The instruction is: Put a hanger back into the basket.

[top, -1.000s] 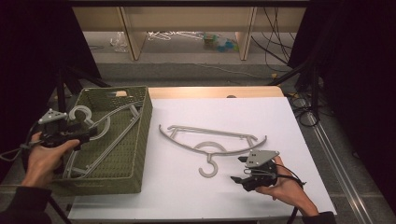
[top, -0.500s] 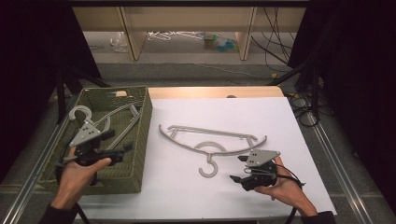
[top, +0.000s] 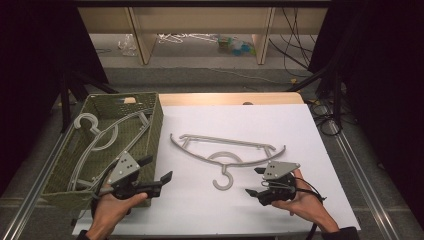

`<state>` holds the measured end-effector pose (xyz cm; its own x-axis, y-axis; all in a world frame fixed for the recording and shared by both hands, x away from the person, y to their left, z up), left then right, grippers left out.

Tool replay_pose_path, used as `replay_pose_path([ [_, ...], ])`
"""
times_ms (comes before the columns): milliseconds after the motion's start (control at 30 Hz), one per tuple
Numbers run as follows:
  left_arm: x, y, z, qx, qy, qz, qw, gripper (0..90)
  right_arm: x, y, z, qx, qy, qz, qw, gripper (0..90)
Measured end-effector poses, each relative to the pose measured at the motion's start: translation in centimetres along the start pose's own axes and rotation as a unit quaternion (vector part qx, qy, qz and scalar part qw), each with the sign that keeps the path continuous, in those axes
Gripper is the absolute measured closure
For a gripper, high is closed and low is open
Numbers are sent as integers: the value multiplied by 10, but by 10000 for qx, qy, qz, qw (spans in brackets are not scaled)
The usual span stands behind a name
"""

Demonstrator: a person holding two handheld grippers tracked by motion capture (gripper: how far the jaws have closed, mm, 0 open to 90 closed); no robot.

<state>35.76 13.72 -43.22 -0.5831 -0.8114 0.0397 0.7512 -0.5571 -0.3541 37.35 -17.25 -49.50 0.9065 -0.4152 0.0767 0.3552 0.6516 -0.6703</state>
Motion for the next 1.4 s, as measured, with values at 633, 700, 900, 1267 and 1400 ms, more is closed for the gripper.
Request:
replay_pose_path([
  [633, 23, -4, -16, 42, 325, -67, 9994, 161, 13, 6, -5, -94, 230, -197, 9995, 235],
  [700, 24, -5, -16, 45, 282, -86, 9996, 161, 20, 9, -5, -111, 232, -309, 9992, 232],
  [900, 26, -4, -18, 11, 218, -120, 9997, 162, 37, 25, -3, -400, 154, -369, 9984, 256],
  [1267, 27, -4, -18, 37, 285, -124, 9995, 163, 73, 57, -3, -1037, 65, -185, 9944, 363],
  [1400, 27, -4, -19, 38, 311, -128, 9994, 163, 82, 63, -5, -1253, -13, 85, 9921, 463],
])
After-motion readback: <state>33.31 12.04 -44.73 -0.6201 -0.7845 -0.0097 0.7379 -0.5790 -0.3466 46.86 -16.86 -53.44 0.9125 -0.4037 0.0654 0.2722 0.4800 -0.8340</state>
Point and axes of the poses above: each handheld gripper's, and its own axes: y roughly forward along the jaws, z roughly out of its top, x roughly to its right, the point moved 8 cm from there along y, roughly forward along the jaws, and after that the axes turned 4 degrees about z, right-handed, at the moved point
